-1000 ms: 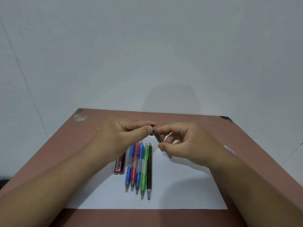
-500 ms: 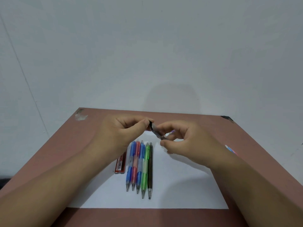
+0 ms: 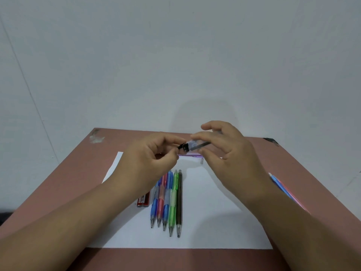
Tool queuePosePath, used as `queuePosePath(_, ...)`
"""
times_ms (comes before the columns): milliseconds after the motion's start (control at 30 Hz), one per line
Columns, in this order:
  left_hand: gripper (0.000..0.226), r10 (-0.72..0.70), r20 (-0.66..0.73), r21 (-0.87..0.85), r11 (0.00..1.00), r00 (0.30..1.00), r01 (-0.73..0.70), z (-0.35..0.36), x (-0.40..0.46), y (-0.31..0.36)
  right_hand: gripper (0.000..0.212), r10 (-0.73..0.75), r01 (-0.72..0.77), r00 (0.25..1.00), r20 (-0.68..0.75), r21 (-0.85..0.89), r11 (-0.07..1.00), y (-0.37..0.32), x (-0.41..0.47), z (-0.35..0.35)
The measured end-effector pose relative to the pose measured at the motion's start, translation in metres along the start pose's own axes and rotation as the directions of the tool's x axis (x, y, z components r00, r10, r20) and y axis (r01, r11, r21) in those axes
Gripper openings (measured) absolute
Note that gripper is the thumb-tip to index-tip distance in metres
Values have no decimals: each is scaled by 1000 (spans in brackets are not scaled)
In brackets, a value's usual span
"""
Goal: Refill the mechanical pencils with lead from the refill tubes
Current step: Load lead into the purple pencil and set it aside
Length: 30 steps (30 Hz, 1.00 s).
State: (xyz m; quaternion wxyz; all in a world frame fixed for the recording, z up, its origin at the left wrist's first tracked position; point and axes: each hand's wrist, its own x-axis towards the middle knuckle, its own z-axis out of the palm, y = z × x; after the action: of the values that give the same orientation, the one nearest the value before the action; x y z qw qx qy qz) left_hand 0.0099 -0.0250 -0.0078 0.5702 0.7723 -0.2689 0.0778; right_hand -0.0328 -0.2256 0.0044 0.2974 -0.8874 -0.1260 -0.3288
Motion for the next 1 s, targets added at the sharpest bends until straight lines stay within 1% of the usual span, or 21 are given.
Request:
queuePosePath(100, 29, -21, -3, -9, 1000, 1000, 21, 3, 1, -3, 35, -42, 41, 999, -9, -52, 998, 2, -1, 4)
queuePosePath(233, 32, -50, 15, -35, 998, 999, 51, 6, 1, -5, 36, -93, 93, 996, 0, -96, 991, 4, 0, 7)
queuePosePath(433, 35, -84, 34, -60, 995, 996, 86, 7, 2, -5, 47, -133, 133, 991, 9, -84, 987, 5, 0, 7)
queuePosePath(533, 32, -131, 39, -116, 984, 991, 134, 7, 3, -6, 45, -124, 125, 992, 15, -79, 989, 6, 0, 6)
queuePosePath(733, 28, -189, 63, -167, 966, 980, 197, 6, 4, -3, 42, -128, 131, 991, 35, -109, 985, 8, 0, 3)
queuePosePath(1000, 23, -242, 121, -217, 940, 963, 263, 7, 2, 2, 51, -232, 240, 970, 68, -135, 961, 15, 1, 6)
